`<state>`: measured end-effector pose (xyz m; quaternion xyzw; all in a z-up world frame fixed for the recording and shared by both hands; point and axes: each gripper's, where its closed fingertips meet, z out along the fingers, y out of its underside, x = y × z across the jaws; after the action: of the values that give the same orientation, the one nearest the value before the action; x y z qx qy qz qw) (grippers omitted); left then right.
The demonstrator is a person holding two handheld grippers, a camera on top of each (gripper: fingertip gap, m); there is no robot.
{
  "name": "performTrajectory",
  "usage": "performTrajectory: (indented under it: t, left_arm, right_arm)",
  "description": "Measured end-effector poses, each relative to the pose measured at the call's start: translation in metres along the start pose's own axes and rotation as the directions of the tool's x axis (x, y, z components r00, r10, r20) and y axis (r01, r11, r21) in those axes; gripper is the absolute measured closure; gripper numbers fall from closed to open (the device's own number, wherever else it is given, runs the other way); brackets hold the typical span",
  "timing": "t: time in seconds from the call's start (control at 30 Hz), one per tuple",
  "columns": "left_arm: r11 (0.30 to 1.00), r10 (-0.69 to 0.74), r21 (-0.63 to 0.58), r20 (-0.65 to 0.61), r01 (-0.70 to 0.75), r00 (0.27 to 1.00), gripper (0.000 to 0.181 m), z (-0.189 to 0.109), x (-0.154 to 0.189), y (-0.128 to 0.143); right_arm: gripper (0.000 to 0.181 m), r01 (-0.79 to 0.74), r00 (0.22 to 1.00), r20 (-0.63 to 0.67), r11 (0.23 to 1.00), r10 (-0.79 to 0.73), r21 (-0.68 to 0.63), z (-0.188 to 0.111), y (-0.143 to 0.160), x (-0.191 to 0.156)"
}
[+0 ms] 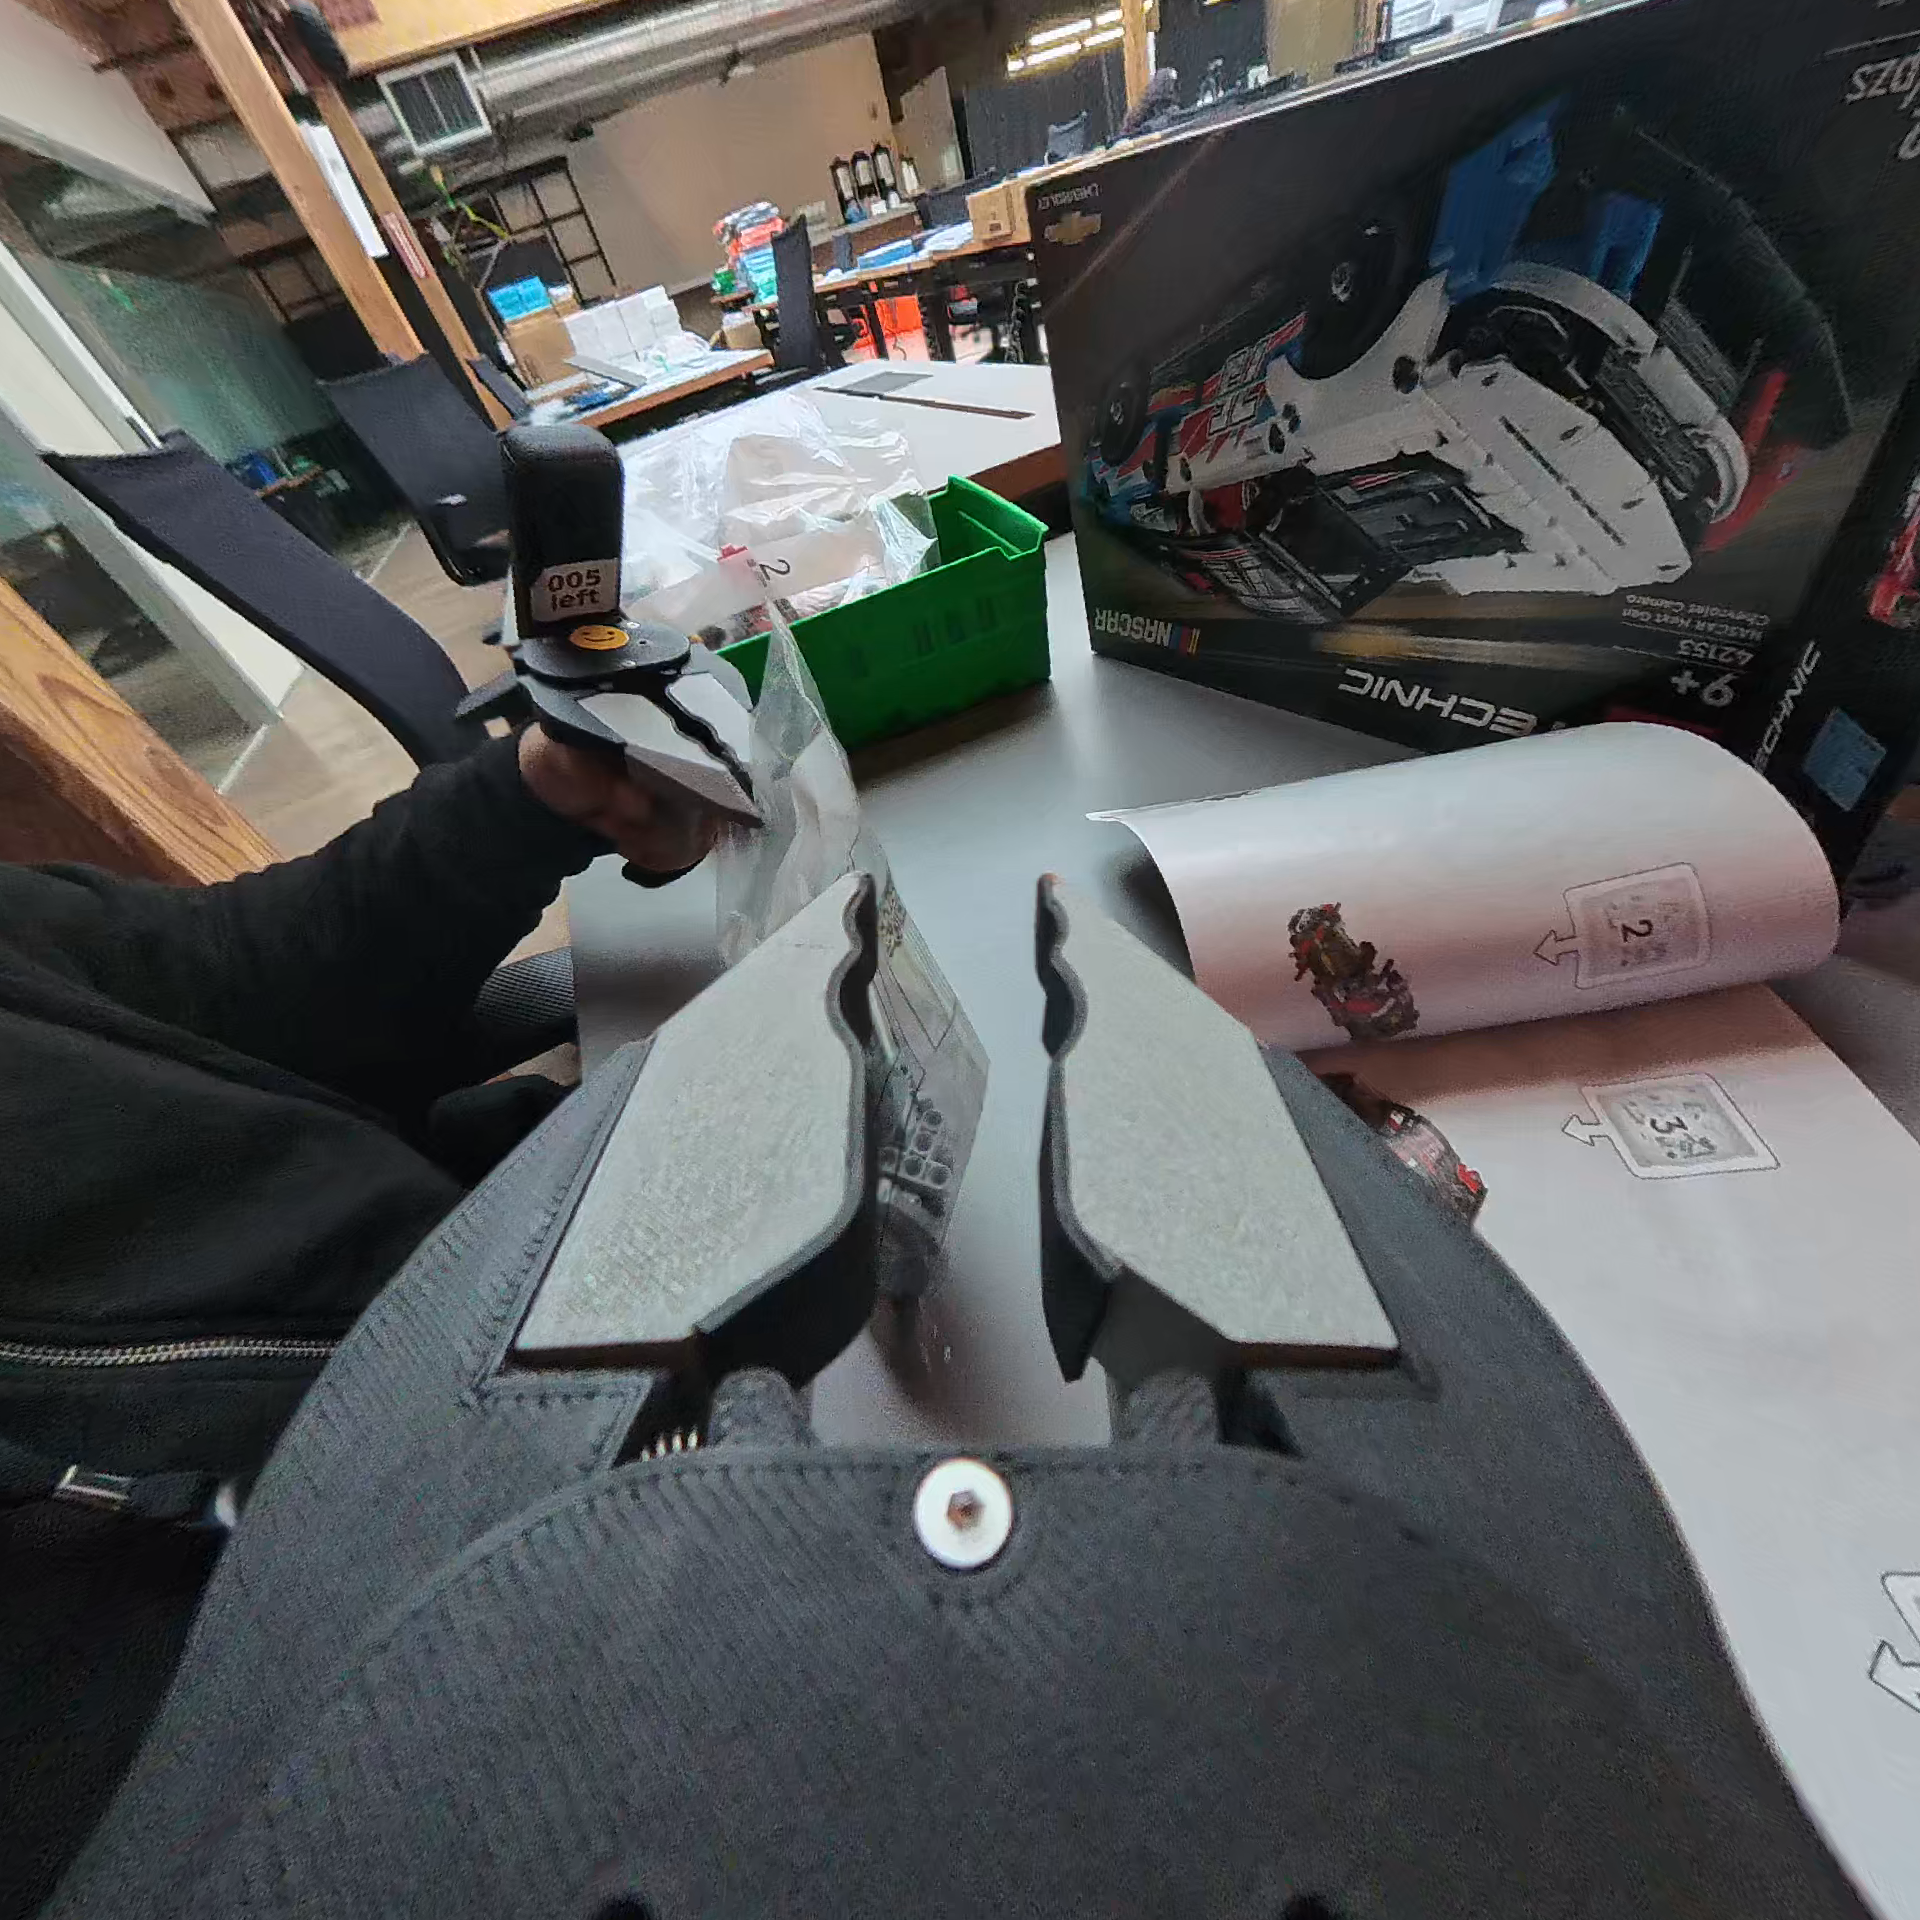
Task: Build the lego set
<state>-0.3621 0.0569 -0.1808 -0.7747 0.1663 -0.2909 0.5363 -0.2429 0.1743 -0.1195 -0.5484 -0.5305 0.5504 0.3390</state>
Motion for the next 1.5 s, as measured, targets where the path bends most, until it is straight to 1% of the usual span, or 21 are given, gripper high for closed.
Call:
performTrajectory:
  t: [0.17,0.23,0.3,0.37,0.43,0.47,0.5,0.53,0.57,0.67,0.83,0.9,0.97,1.0,1.03,1.17,1.23,1.33,1.43,1.47,1.5]
  left_arm:
    - [0.982,0.163,0.085,0.087,-0.171,0.983,0.181,-0.009,0.002,-0.023]
    - [0.959,0.250,0.105,0.117,-0.263,0.961,0.181,-0.012,0.007,-0.033]
    - [0.945,0.308,0.050,0.209,-0.325,0.928,0.181,-0.015,-0.005,-0.033]
    - [0.920,0.379,-0.025,0.307,-0.391,0.873,0.181,-0.019,-0.023,-0.027]
    - [0.901,0.400,0.044,0.300,-0.431,0.866,0.181,-0.021,-0.020,-0.027]
    - [0.888,0.406,0.105,0.274,-0.447,0.872,0.181,-0.021,-0.014,-0.029]
    - [0.887,0.398,0.134,0.265,-0.442,0.878,0.181,-0.022,-0.014,-0.027]
    - [0.895,0.383,0.127,0.270,-0.427,0.883,0.181,-0.022,-0.019,-0.022]
    - [0.899,0.381,0.113,0.274,-0.423,0.883,0.181,-0.023,-0.023,-0.017]
    - [0.901,0.382,0.104,0.268,-0.421,0.884,0.181,-0.029,-0.026,-0.004]
    - [0.938,0.304,0.070,0.314,-0.341,0.900,0.180,-0.031,-0.040,0.008]
    - [0.976,0.193,0.020,0.385,-0.217,0.902,0.173,-0.032,-0.057,0.017]
    - [0.992,0.040,-0.125,0.498,0.025,0.866,0.156,-0.043,-0.080,0.050]
    - [0.979,-0.006,-0.168,0.533,0.113,0.846,0.149,-0.052,-0.082,0.064]
    - [0.971,-0.038,-0.180,0.539,0.159,0.841,0.140,-0.059,-0.079,0.073]
    - [0.958,-0.169,-0.114,0.520,0.265,0.837,0.129,-0.090,-0.046,0.095]
    - [0.946,-0.227,-0.115,0.440,0.304,0.869,0.129,-0.095,-0.014,0.106]
    - [0.935,-0.280,-0.127,0.309,0.331,0.909,0.125,-0.083,0.032,0.116]
    - [0.925,-0.312,-0.135,0.269,0.356,0.911,0.121,-0.057,0.048,0.123]
    - [0.919,-0.325,-0.142,0.255,0.368,0.911,0.124,-0.047,0.050,0.125]
    - [0.917,-0.341,-0.129,0.235,0.377,0.910,0.138,-0.038,0.050,0.122]
  right_arm:
    - [0.124,-0.051,0.995,0.082,0.998,0.054,-0.034,-0.004,0.017,-0.008]
    - [0.153,-0.038,0.985,0.169,0.998,0.046,-0.055,0.003,0.024,-0.026]
    - [0.181,0.026,0.939,0.344,0.998,-0.007,-0.049,0.006,0.026,-0.068]
    - [0.171,0.059,0.865,0.502,0.993,0.002,-0.104,0.016,0.040,-0.118]
    - [0.166,0.105,0.732,0.676,0.964,0.090,-0.243,0.027,0.075,-0.175]
    - [0.168,0.135,0.700,0.703,0.944,0.124,-0.301,0.036,0.094,-0.193]
    - [0.171,0.154,0.700,0.699,0.925,0.146,-0.347,0.045,0.110,-0.201]
    - [0.171,0.157,0.696,0.699,0.915,0.164,-0.372,0.051,0.120,-0.204]
    - [0.170,0.142,0.693,0.697,0.914,0.181,-0.379,0.053,0.122,-0.203]
    - [0.154,0.078,0.767,0.614,0.922,0.187,-0.379,0.059,0.115,-0.174]
    - [0.132,0.155,0.923,0.385,0.933,-0.019,-0.325,0.076,0.115,-0.115]
    - [0.126,0.187,0.963,0.249,0.922,-0.103,-0.340,0.087,0.118,-0.085]
    - [0.124,0.163,0.985,0.113,0.916,-0.129,-0.368,0.095,0.122,-0.056]
    - [0.123,0.133,0.990,0.101,0.914,-0.102,-0.383,0.097,0.126,-0.052]
    - [0.123,0.106,0.991,0.115,0.913,-0.065,-0.395,0.098,0.131,-0.052]
    - [0.124,0.050,0.996,0.088,0.914,-0.016,-0.402,0.100,0.142,-0.044]
    - [0.124,0.021,0.997,0.081,0.918,0.012,-0.395,0.100,0.142,-0.042]
    - [0.123,0.001,0.999,0.046,0.912,0.020,-0.411,0.101,0.147,-0.035]
    - [0.121,-0.016,0.998,0.043,0.906,0.038,-0.423,0.103,0.151,-0.036]
    - [0.121,-0.016,0.998,0.044,0.905,0.039,-0.426,0.104,0.151,-0.037]
    - [0.121,-0.017,0.998,0.045,0.902,0.040,-0.431,0.104,0.152,-0.039]
